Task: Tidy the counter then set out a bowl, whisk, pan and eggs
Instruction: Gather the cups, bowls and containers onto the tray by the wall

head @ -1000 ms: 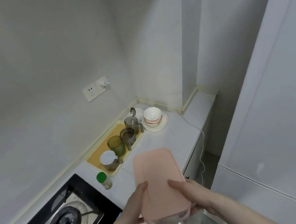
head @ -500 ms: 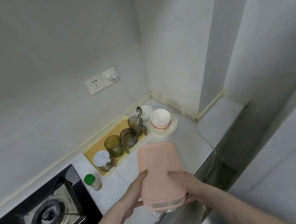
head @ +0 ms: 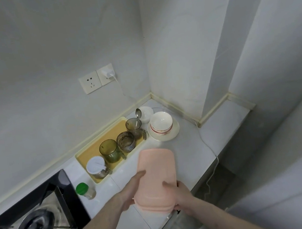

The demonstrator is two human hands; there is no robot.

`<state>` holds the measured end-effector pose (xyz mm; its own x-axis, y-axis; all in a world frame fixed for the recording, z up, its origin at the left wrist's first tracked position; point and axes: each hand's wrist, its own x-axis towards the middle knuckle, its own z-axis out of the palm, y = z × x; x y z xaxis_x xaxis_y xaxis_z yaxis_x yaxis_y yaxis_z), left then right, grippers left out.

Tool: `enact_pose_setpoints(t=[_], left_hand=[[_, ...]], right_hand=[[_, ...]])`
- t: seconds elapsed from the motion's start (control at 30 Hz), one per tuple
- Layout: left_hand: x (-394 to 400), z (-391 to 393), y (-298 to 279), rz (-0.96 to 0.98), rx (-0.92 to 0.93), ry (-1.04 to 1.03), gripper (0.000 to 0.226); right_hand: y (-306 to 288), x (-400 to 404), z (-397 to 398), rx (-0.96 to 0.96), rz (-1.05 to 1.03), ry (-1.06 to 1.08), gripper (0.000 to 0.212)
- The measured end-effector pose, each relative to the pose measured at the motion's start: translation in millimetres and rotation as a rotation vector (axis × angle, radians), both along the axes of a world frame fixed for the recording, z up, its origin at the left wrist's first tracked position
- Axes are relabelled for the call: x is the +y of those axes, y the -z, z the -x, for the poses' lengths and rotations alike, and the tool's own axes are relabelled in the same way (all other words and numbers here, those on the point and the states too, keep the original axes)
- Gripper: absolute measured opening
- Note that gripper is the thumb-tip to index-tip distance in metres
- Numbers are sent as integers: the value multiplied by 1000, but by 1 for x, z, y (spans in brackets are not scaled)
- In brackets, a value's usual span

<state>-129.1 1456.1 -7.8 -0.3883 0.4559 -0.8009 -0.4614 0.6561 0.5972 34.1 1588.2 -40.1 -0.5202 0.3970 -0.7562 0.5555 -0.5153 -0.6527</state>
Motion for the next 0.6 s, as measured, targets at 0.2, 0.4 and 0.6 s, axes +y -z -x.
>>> enact_pose_setpoints(t=[0.2, 0.4, 0.6], left_hand=[[-25, -7, -5, -19, -95, -130, 67], [-51, -44, 17, -72, -130, -264, 57], [-39, -33, 16, -97, -25, -261, 40]], right_hand=[[10, 15, 14, -15, -249, -58, 90], [-11, 20, 32, -1, -305, -110, 53], [1, 18, 35, 12, -246, -7, 60]])
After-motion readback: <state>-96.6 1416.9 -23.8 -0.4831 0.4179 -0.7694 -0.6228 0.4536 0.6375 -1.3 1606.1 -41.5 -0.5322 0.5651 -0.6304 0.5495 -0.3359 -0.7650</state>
